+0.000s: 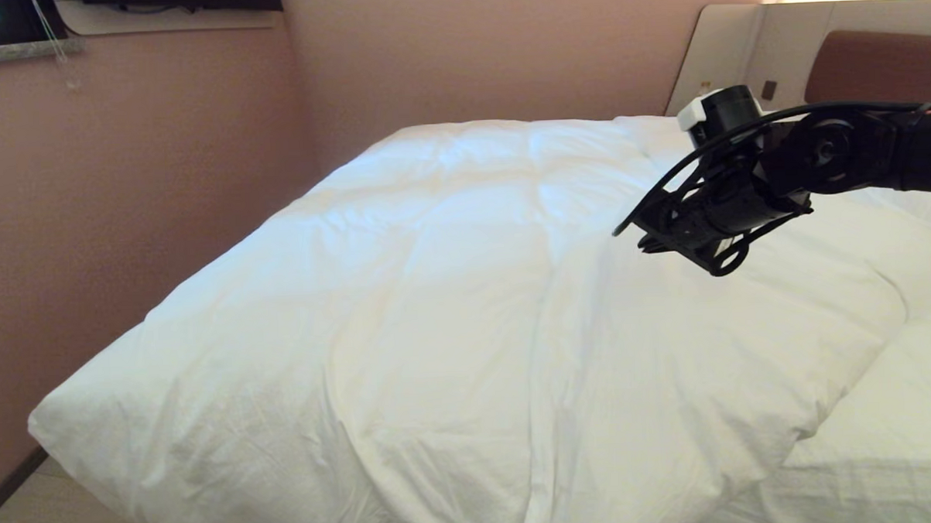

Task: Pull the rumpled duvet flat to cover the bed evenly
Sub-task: Hold the folded corner of the quilt

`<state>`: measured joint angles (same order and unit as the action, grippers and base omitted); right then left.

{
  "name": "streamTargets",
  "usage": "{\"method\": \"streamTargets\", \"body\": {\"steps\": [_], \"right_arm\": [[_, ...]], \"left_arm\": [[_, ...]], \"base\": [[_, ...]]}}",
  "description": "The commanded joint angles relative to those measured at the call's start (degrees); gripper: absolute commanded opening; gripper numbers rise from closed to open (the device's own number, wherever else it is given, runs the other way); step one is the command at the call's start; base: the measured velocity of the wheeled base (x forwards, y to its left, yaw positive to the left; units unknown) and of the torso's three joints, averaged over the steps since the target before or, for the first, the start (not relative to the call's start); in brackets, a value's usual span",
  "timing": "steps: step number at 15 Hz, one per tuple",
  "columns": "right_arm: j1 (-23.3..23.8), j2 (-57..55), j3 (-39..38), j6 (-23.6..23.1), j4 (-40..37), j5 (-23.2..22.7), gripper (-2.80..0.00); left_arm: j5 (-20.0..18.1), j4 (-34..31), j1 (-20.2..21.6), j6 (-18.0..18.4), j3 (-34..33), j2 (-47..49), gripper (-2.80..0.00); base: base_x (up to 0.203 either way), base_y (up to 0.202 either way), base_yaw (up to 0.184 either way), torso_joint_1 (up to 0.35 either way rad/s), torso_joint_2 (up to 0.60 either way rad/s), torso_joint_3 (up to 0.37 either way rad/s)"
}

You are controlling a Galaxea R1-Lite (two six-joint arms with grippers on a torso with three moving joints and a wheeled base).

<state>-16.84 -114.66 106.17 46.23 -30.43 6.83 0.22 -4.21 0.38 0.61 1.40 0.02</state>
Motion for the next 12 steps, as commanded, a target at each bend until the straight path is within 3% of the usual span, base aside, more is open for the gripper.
{"method": "streamTargets", "body": {"steps": [1,12], "right_arm": [[0.0,0.2,0.0,0.3,-0.2,0.0,-2.8],[-0.1,-0.2,0.1,0.6,0.1,-2.1,-2.8]], "left_arm": [[0.0,0.0,0.1,0.0,0.0,0.0,-2.8],[0.0,0.0,0.1,0.0,0.0,0.0,-2.8]], "base": [[0.0,0.0,0.0,0.0,0.0,0.0],[0.0,0.0,0.0,0.0,0.0,0.0]]}}
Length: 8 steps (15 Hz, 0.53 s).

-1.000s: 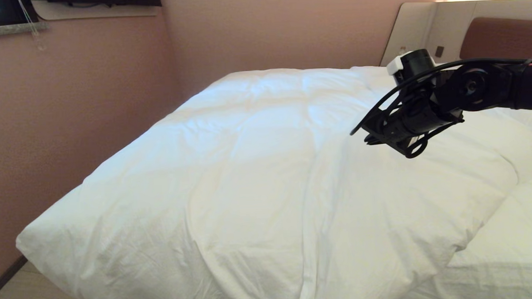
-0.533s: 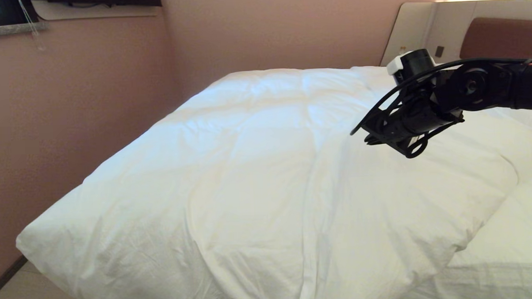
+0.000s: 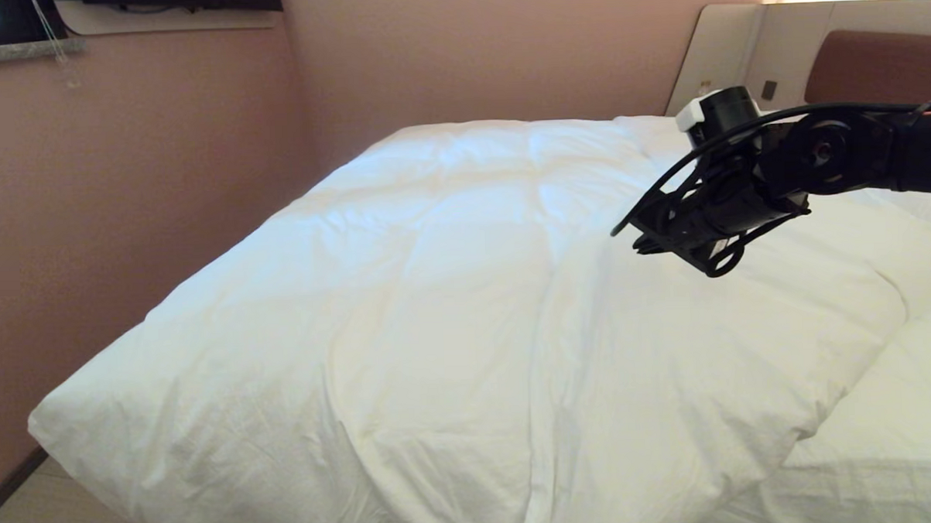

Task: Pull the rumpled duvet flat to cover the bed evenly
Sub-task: Hold the folded corner of the quilt

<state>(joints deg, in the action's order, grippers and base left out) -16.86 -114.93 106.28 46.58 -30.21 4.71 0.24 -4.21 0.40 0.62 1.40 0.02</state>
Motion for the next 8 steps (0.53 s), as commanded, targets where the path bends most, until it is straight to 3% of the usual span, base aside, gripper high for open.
{"method": "streamTargets", "body": {"steps": [1,8], "right_arm": [[-0.1,-0.1,0.0,0.3,-0.1,0.0,-2.8],[-3.0,-3.8,2.1,0.4,-0.3,0.4,-2.8]], "left_arm": [[0.0,-0.1,0.0,0.0,0.0,0.0,-2.8],[0.0,0.0,0.0,0.0,0.0,0.0,-2.8]], "base": [[0.0,0.0,0.0,0.0,0.0,0.0],[0.0,0.0,0.0,0.0,0.0,0.0]]}}
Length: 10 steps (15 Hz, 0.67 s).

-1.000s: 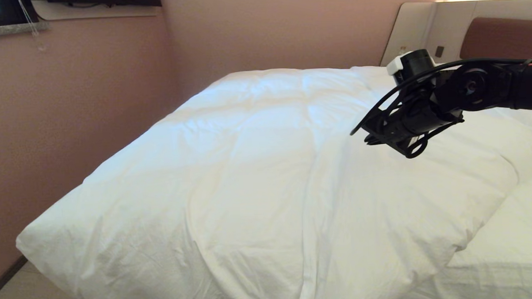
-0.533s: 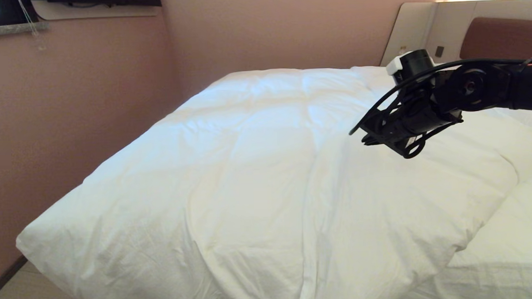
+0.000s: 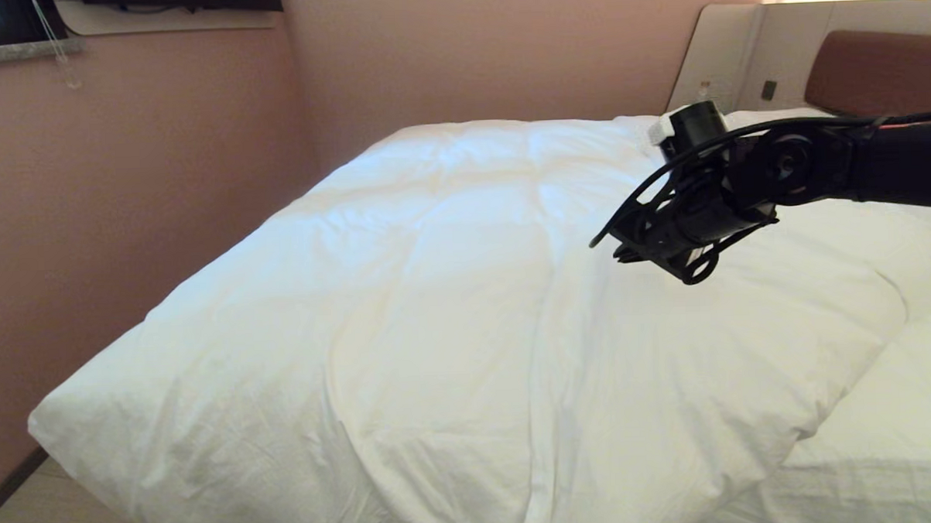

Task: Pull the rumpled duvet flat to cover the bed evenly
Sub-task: Hold the folded corner of the quilt

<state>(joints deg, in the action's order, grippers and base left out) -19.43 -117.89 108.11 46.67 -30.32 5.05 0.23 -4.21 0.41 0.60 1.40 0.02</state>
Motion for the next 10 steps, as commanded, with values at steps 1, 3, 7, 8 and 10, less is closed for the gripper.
{"method": "streamTargets", "body": {"steps": [1,3,7,8,10], "right_arm": [[-0.9,-1.1,0.3,0.3,-0.1,0.0,-2.8],[-1.5,-2.0,0.3,0.3,-0.1,0.1,-2.8],[-1.8,-3.3,0.2,0.5,-0.1,0.0,-2.8],[-1.8,-3.4,0.2,0.6,-0.1,0.0,-2.8],[-1.8,-4.0,0.3,1.2,0.1,0.0,-2.8]], "left_arm": [[0.0,0.0,0.0,0.0,0.0,0.0,-2.8],[0.0,0.0,0.0,0.0,0.0,0.0,-2.8],[0.0,0.0,0.0,0.0,0.0,0.0,-2.8],[0.0,0.0,-0.1,0.0,0.0,0.0,-2.8],[0.0,0.0,0.0,0.0,0.0,0.0,-2.8]], "base": [[0.0,0.0,0.0,0.0,0.0,0.0],[0.0,0.0,0.0,0.0,0.0,0.0],[0.0,0.0,0.0,0.0,0.0,0.0],[0.0,0.0,0.0,0.0,0.0,0.0],[0.0,0.0,0.0,0.0,0.0,0.0]]}}
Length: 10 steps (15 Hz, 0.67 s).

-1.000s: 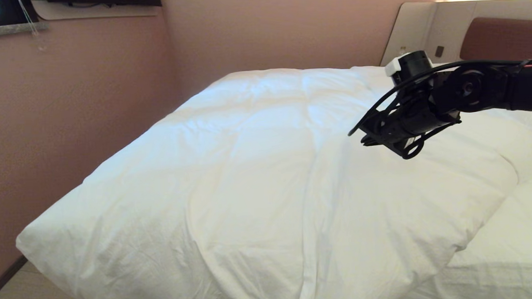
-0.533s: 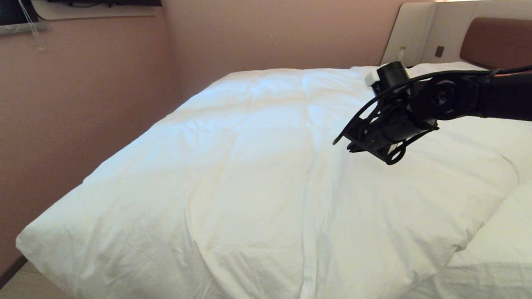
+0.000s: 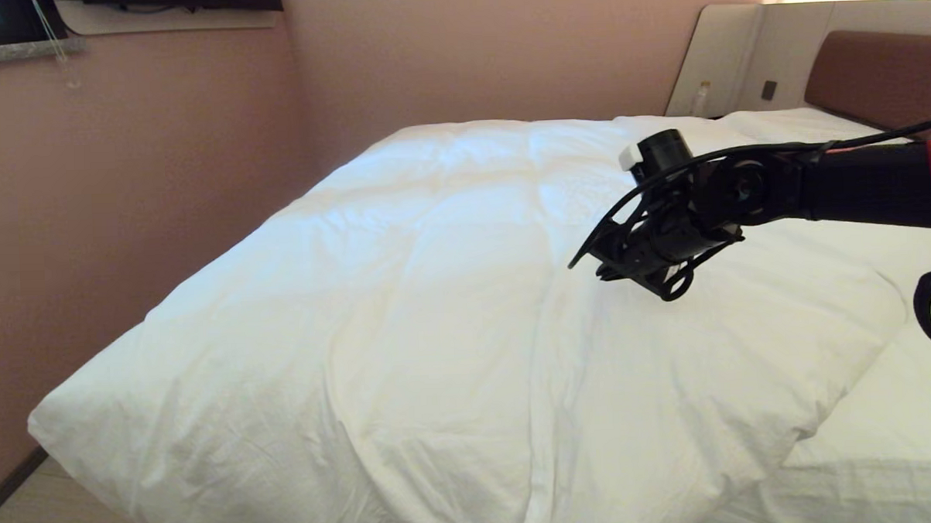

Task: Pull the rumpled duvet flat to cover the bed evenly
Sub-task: Hold the folded corner of the quilt

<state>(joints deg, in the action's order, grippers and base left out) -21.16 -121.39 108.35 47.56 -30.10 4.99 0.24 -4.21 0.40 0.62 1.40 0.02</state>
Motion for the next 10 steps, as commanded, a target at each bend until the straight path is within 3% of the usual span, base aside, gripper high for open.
{"method": "streamTargets", "body": {"steps": [1,10], "right_arm": [[-0.4,-1.0,0.1,0.3,-0.1,0.0,-2.8],[-1.4,-3.4,0.0,0.6,-0.1,0.0,-2.8]], "left_arm": [[0.0,-0.1,0.0,0.0,0.0,0.0,-2.8],[0.0,0.0,0.0,0.0,0.0,0.0,-2.8]], "base": [[0.0,0.0,0.0,0.0,0.0,0.0],[0.0,0.0,0.0,0.0,0.0,0.0]]}}
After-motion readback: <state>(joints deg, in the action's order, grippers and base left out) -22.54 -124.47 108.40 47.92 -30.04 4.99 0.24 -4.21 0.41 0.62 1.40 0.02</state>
